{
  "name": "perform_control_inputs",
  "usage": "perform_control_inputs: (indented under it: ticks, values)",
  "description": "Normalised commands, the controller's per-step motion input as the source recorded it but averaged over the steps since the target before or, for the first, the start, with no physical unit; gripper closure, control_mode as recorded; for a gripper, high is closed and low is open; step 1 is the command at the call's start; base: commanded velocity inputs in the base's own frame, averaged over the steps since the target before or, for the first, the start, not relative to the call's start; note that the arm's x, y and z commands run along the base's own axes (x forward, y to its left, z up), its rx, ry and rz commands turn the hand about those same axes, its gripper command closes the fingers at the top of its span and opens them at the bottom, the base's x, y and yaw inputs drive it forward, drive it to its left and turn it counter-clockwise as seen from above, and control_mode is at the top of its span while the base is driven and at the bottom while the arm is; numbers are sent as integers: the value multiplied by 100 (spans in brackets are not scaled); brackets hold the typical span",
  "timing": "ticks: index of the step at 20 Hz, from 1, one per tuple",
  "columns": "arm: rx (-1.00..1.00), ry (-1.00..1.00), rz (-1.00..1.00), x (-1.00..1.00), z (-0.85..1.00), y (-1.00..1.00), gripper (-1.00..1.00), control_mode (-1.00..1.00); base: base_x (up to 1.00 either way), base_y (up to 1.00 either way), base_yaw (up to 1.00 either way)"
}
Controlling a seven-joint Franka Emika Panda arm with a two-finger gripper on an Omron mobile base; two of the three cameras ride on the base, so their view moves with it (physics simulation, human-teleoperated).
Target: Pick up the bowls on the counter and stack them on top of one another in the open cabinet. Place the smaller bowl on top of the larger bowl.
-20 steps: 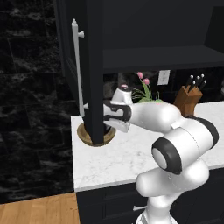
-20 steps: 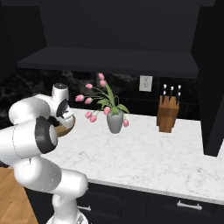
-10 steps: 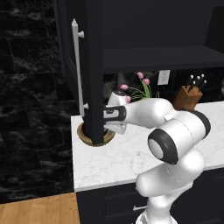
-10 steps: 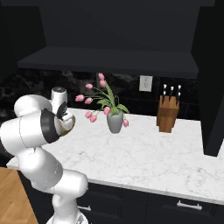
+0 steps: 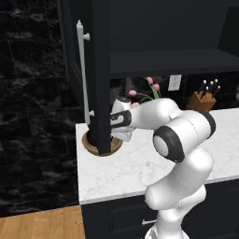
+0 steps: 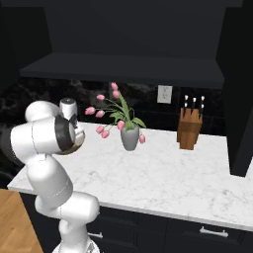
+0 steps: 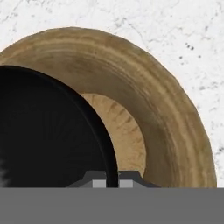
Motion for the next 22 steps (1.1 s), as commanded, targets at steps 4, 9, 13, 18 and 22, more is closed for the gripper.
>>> perform_control_inputs:
  ticks: [4, 9, 13, 18, 22]
  values:
    - [0, 0, -4, 24, 0, 6, 100, -100, 0, 0, 0]
    - [0, 0, -9, 25, -1, 19, -100, -100, 0, 0, 0]
    - [0, -12, 0, -22, 39, 0, -100, -100, 0, 0, 0]
    - [5, -2, 0, -64, 40, -33, -100, -100, 0, 0, 0]
    - [-1, 3, 0, -54, -25, -32, -100, -100, 0, 0, 0]
